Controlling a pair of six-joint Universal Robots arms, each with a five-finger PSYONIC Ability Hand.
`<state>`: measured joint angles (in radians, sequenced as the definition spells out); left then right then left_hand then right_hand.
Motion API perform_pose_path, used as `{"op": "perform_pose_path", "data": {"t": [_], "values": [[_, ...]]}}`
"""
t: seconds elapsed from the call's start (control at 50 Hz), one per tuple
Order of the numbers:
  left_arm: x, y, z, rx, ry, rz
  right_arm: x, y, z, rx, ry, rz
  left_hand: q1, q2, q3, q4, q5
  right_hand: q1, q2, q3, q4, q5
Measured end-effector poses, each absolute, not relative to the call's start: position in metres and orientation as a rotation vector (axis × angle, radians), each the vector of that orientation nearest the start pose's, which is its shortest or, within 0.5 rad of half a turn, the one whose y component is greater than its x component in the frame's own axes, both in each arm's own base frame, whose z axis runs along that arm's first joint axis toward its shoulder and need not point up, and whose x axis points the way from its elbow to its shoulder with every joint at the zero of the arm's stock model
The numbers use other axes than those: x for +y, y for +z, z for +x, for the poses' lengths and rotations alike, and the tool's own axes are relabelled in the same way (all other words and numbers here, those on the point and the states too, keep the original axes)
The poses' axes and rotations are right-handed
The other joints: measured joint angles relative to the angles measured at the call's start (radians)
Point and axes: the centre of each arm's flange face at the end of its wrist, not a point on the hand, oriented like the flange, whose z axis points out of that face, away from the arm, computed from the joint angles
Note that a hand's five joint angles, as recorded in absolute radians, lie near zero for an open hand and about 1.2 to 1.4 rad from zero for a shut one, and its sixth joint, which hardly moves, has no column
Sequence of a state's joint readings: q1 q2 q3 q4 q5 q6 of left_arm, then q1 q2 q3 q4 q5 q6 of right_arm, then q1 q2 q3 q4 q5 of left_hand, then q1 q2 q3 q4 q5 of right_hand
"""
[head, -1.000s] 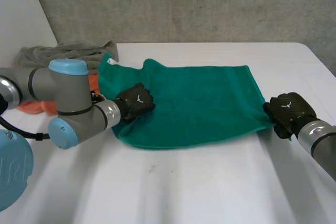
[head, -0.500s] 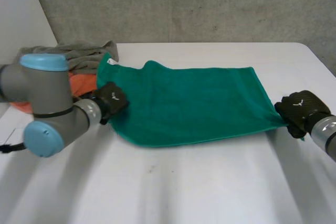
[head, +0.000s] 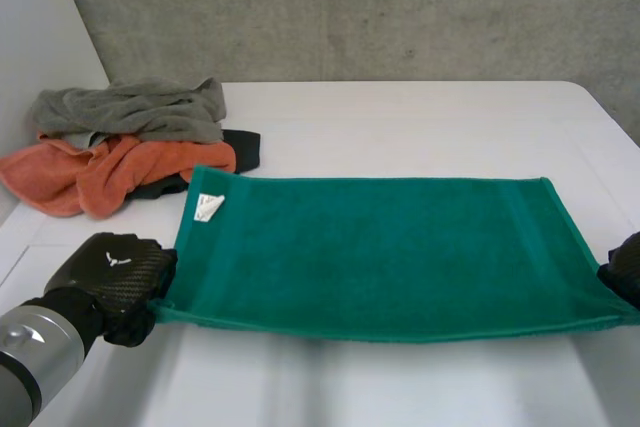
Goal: Fold the laundry.
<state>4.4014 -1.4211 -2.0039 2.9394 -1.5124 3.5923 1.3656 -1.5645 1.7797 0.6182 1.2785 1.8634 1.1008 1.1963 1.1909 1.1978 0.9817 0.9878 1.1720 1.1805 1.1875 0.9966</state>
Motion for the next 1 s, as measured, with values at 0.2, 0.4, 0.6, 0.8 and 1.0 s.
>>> {"op": "perform_pose_path", "data": {"t": [0.2,0.4,0.6,0.8,1.0], "values": [[-0.224,0.209,-0.211,2.339,-1.779,0.927,-0.293,0.193,0.127,2.548,-1.429,-1.830,0.000,0.000,0.000,0.000,0.000,0.000,0.000,0.000,0.000,0.000],[-0.319,0.181,-0.236,2.195,-1.848,0.695,-0.372,0.171,0.179,2.381,-1.862,-1.859,0.032,0.000,0.000,0.000,0.023,0.000,0.000,0.000,0.000,0.002],[-0.373,0.159,-0.264,2.122,-1.929,0.661,-0.430,0.149,0.196,2.217,-2.273,-1.840,0.032,0.000,0.000,0.000,0.023,0.000,0.000,0.000,0.000,0.002],[-0.381,0.151,-0.284,2.065,-1.999,0.703,-0.446,0.126,0.208,2.184,-2.358,-1.831,-0.237,-0.243,-0.241,-0.243,-0.215,0.000,0.000,0.000,0.000,0.002],[-0.333,0.167,-0.287,2.063,-1.886,0.921,-0.425,0.142,0.212,2.172,-2.329,-1.827,-0.578,-0.665,-0.653,-0.670,-0.630,0.000,0.000,0.000,0.000,0.002]]}}
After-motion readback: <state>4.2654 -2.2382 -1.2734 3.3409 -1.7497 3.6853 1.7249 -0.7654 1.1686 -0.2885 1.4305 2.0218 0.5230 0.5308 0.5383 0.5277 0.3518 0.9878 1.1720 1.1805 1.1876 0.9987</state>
